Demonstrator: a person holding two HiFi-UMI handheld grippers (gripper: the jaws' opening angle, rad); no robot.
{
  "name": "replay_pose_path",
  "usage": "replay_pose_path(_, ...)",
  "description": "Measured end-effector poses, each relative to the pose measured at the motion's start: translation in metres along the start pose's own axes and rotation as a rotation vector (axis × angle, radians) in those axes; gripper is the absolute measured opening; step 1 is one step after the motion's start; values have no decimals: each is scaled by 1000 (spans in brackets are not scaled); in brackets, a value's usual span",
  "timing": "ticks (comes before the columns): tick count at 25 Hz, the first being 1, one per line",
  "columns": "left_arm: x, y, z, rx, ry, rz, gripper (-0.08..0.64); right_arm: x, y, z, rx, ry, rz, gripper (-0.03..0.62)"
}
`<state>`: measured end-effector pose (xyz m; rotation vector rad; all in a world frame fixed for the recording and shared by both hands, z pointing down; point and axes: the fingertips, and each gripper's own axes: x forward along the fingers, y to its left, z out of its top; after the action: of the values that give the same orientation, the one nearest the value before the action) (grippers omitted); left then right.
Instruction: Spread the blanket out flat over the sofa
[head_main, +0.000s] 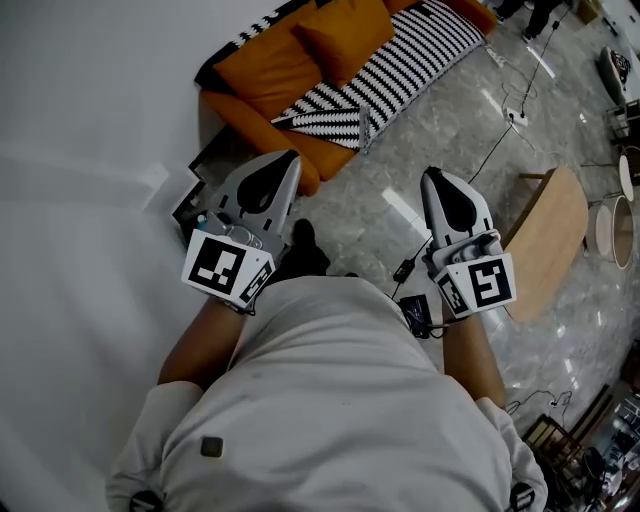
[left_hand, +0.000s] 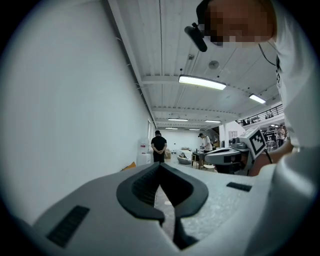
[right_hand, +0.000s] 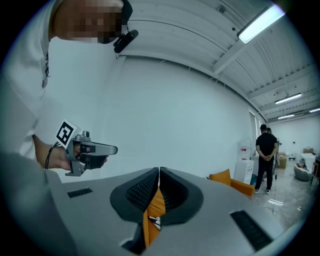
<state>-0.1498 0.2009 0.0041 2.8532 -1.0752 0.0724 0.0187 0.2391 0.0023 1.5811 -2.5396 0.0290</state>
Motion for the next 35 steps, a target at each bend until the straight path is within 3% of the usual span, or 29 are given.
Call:
replay_pose_path(9, 39, 104, -5, -10, 39, -74, 6, 105, -36, -12, 33, 61, -117, 31)
replay_pose_path(19, 85, 161, -58, -69, 122, -84, 6, 175, -68, -71, 110, 175, -107, 32)
replay_pose_path(26, 143, 182, -112, -76, 223, -95, 6, 228, -106, -149, 156, 275, -21, 34)
replay_pose_path(30, 184, 189, -157, -72, 280, -109, 6, 265, -137, -205, 170, 336, 25, 88)
replay_pose_path(33, 218, 191, -193, -104, 336, -95, 6, 290, -165, -254, 163, 393, 65, 114)
replay_pose_path(35, 235, 190, -225, -142, 415, -80, 6, 305, -180, -292, 177, 438, 100, 125)
